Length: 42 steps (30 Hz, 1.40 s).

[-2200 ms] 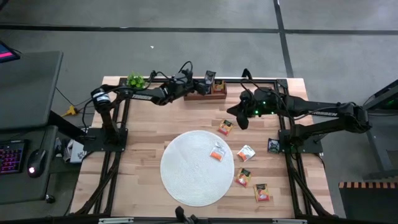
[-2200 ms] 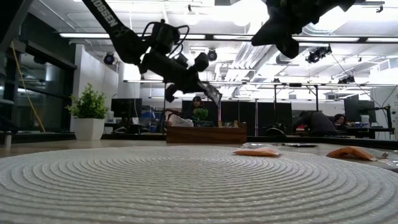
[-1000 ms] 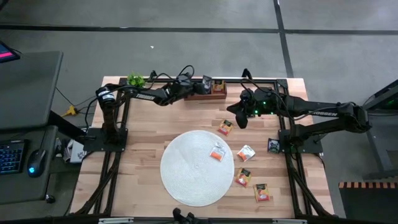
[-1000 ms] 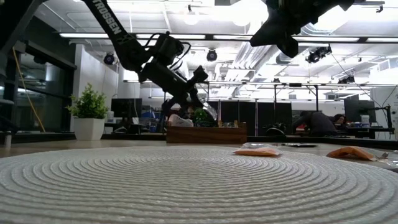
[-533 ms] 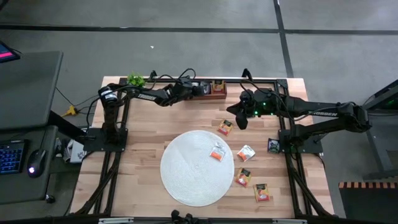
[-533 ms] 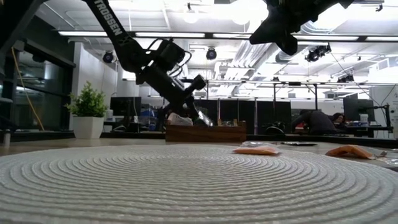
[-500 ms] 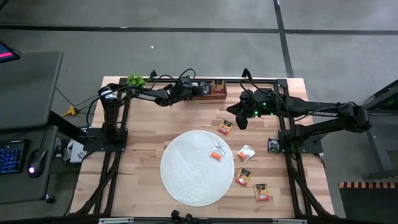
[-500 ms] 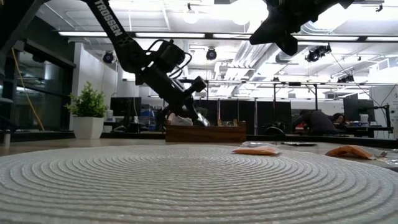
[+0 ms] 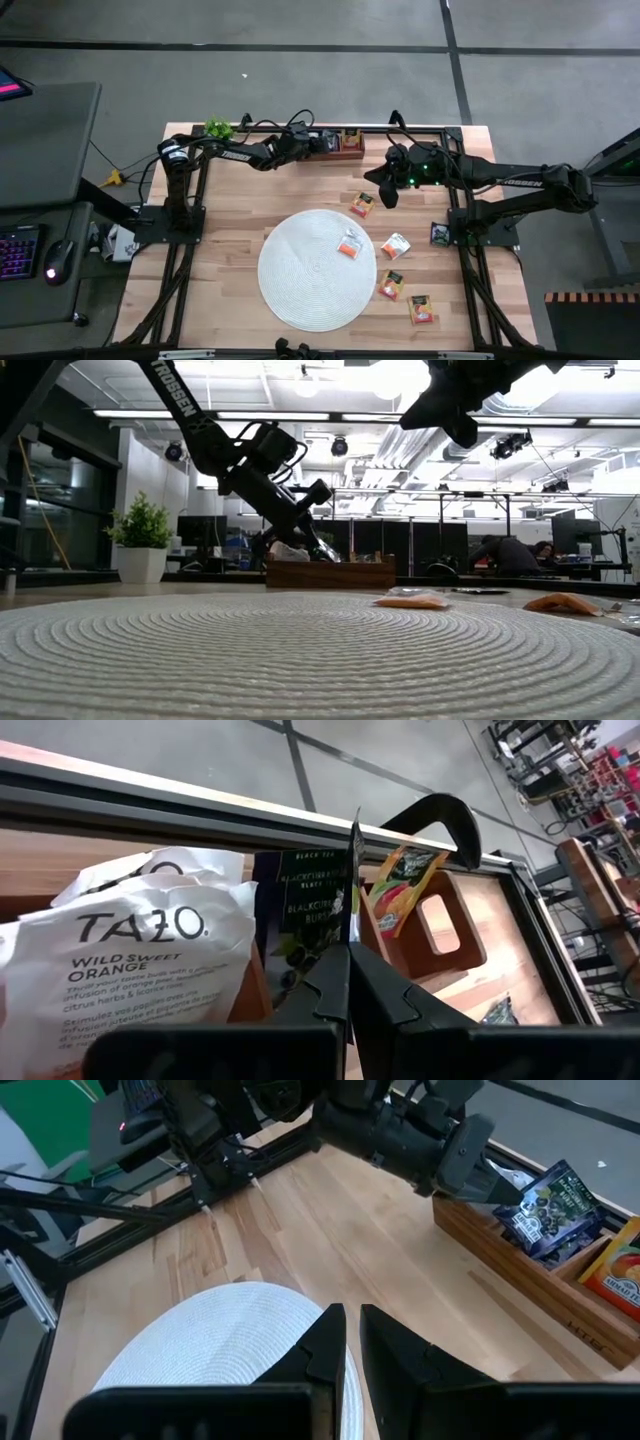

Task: Pick & Place Tea
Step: Put the blue tea bag into the middle section of the wooden organizer

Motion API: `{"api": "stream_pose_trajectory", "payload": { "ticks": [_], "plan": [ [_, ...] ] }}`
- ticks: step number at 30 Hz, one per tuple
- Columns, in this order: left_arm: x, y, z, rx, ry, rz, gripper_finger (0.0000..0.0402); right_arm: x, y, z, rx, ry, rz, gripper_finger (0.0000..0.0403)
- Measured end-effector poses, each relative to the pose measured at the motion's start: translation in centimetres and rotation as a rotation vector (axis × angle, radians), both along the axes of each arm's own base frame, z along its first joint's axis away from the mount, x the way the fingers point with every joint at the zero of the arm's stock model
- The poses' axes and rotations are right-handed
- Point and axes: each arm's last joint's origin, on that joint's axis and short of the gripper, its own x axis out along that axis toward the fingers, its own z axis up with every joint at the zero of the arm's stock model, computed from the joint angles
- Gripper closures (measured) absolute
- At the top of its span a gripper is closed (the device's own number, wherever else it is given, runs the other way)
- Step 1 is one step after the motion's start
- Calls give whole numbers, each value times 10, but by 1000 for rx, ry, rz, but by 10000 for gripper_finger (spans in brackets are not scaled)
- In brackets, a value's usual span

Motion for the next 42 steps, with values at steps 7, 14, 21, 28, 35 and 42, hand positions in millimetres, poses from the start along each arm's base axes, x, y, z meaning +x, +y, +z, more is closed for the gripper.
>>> {"api": "stream_pose_trajectory", "payload": {
  "ticks": [7,14,21,28,35,42],
  "plan": [
    [0,0,1,10,-3,-4,383,0,0,0,1,-4,-1,371],
    [1,0,2,10,-16,-16,346,0,0,0,1,-4,-1,371],
    [2,0,3,6,-31,-30,322,0,0,0,1,-4,-1,371],
    [1,5,12,28,-108,-64,318,0,0,0,2,-4,-1,371],
    [0,14,35,74,-310,-246,318,0,-1,0,19,-2,-37,371],
    [2,15,55,157,-463,-364,318,-6,-7,-7,49,74,-131,371]
  ]
}}
